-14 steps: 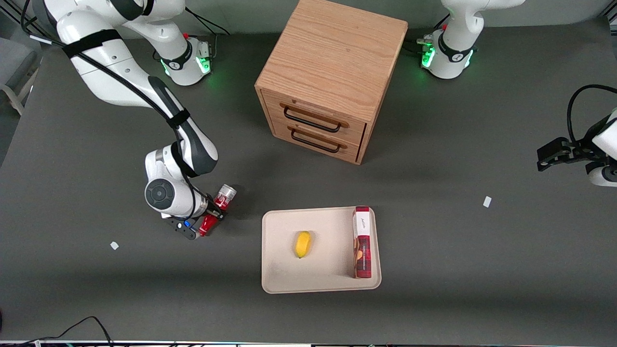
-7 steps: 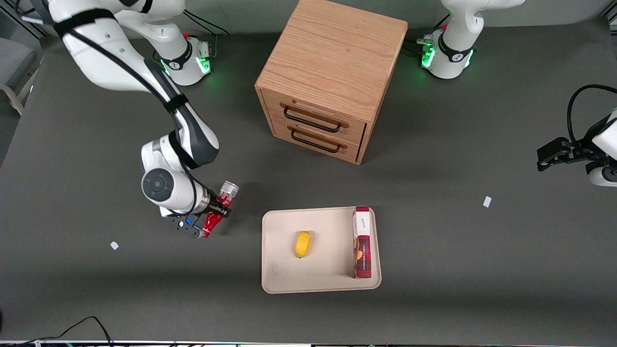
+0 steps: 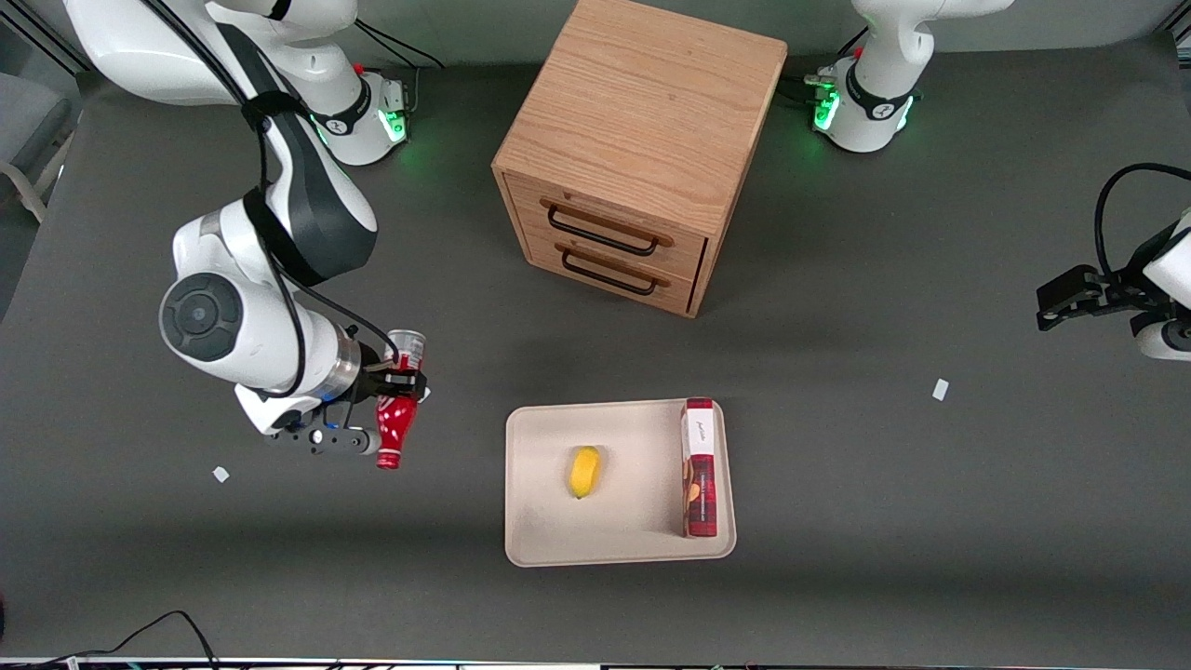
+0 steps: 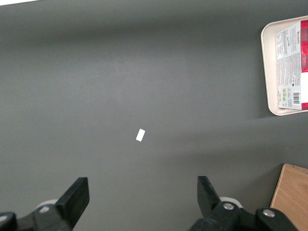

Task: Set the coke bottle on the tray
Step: 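Lift the bottle and carry it over the cream tray beside the lemon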

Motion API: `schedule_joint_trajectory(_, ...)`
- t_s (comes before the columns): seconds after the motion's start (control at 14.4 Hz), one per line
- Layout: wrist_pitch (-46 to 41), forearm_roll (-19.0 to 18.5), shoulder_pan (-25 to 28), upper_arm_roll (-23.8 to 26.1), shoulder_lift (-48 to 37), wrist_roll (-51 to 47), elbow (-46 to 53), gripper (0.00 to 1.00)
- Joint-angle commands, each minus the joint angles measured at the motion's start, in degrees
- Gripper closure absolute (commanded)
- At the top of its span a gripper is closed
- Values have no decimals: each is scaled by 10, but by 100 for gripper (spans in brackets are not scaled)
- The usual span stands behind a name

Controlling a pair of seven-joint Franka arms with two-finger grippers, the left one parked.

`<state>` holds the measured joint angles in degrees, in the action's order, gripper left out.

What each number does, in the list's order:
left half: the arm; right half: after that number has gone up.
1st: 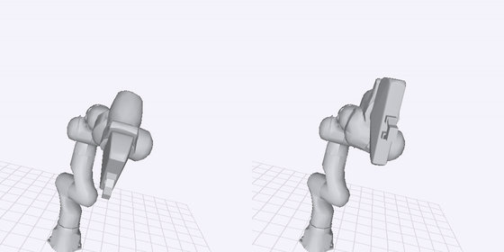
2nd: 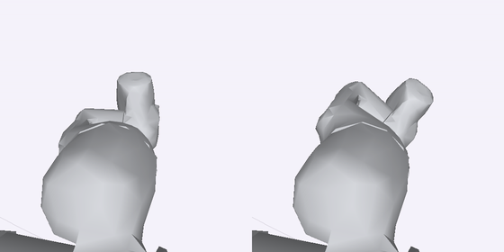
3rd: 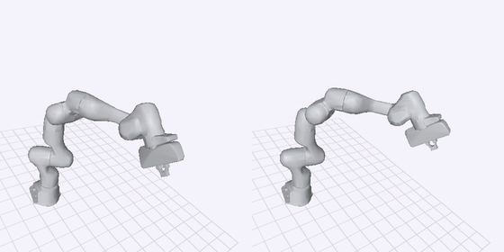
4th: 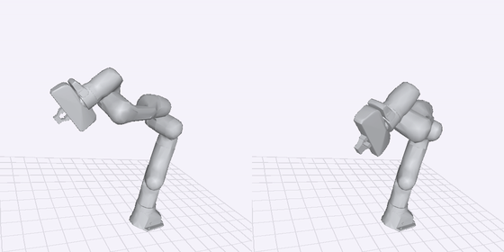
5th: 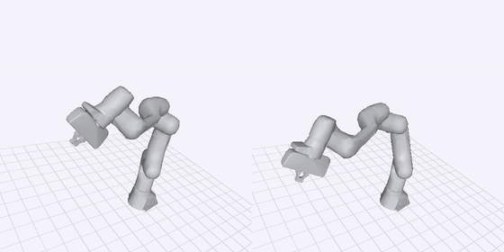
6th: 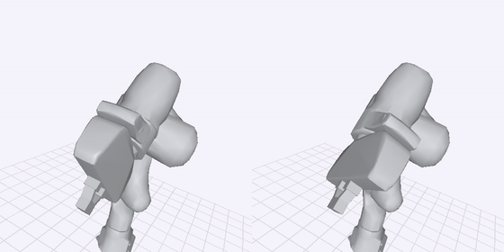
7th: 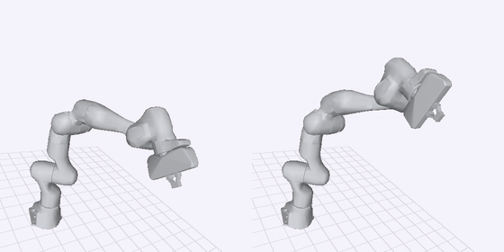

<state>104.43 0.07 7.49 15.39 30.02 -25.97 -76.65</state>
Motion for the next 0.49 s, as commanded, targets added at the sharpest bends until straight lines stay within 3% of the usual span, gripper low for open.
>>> schedule_joint_trajectory(0.0,-15,14,16,29,125,15,152,100)
schedule_joint_trajectory(0.42,117,11,46,35,254,-47,176,100)
